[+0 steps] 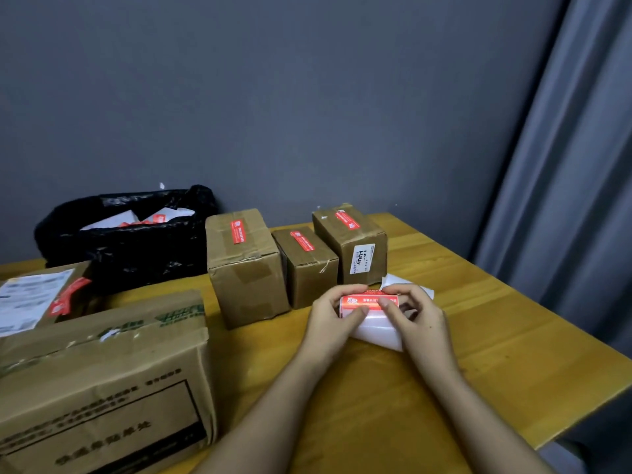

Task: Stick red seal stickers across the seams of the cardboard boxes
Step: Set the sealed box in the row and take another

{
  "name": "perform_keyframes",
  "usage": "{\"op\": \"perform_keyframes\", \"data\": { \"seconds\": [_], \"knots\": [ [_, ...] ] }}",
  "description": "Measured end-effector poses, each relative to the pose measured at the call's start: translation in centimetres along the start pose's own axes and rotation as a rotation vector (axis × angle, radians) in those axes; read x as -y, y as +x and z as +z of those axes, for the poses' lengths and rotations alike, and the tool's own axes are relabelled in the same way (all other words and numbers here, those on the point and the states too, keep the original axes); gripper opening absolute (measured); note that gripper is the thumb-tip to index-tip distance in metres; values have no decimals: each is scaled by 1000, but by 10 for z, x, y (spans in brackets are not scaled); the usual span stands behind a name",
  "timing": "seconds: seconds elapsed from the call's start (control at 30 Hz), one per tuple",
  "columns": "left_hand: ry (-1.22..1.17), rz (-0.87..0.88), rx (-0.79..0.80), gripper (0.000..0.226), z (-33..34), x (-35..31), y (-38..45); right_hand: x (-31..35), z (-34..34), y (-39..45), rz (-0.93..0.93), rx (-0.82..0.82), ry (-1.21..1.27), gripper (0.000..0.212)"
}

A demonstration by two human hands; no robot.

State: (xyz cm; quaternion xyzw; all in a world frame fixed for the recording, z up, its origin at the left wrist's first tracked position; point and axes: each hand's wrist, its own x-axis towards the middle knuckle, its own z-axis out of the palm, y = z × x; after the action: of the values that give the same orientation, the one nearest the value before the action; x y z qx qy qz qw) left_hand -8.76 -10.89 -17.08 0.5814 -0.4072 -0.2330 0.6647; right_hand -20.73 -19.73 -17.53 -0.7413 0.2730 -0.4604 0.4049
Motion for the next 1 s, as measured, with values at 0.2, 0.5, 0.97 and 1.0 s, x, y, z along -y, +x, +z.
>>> {"op": "perform_keyframes", "data": {
  "seconds": [0.2,0.5,0.97,1.0],
  "knots": [
    [-25,-33,-2,35,-7,2,-2,-2,-1,1,81,94,202,18],
    [-50,-55,52,40,-10,-4,-7,-1,-1,1,56,73,208,17],
    [-65,-70,50,44,-9,-2,-6,1,-2,0,38,55,180,20],
    [-59,-69,54,44,-10,-2,-6,2,-2,1,51,55,201,18]
  ]
}}
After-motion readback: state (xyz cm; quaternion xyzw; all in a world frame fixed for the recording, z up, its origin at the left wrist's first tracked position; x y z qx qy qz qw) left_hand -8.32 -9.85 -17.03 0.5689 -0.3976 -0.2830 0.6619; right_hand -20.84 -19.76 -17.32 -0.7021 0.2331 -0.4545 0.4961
